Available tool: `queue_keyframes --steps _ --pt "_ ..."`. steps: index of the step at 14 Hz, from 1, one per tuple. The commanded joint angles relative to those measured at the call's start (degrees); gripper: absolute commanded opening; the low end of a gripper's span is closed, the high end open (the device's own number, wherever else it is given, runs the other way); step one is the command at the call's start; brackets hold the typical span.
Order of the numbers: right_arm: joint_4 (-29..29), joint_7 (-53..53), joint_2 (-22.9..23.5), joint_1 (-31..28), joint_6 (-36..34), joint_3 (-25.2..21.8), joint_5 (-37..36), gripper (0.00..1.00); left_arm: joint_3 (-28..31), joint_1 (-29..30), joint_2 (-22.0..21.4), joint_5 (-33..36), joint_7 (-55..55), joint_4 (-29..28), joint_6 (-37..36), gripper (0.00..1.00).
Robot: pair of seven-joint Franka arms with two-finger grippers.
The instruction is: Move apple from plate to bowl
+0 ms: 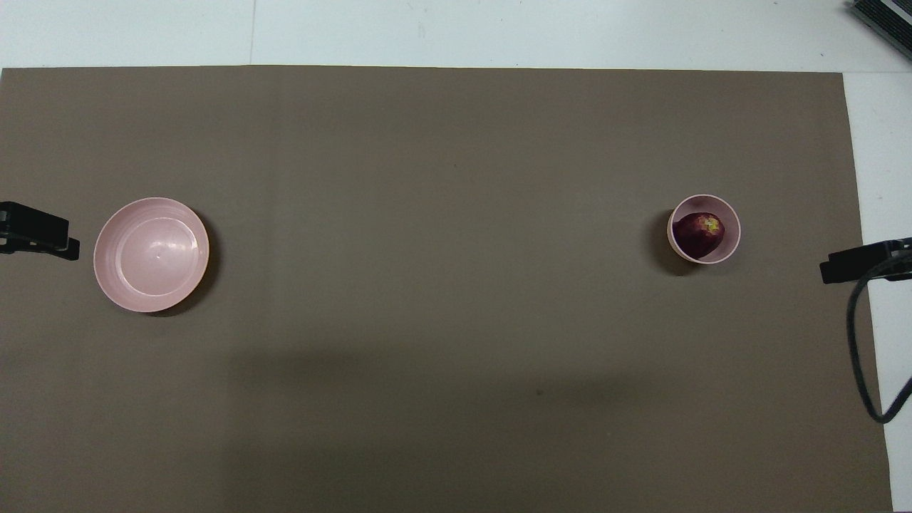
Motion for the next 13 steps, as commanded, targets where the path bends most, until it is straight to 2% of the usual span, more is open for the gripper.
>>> queue_keyframes --steps 1,7,13 --pt "-2.02 -0.23 -1.49 -0.31 1.37 0.31 -0.16 1.0 0.16 -0.29 -0.13 0.62 -0.71 0.52 -0.81 1.0" --pt "-2.19 -0.05 -1.66 -0.31 1.02 0.31 2.91 1.0 0.16 -0.29 -0.13 0.62 -0.71 0.52 -0.81 1.0" --pt "-2.55 -0.14 -1.84 -0.66 0.94 0.22 2.83 1.0 0.16 -0.29 -0.13 0.62 -0.71 0.52 -0.81 1.0"
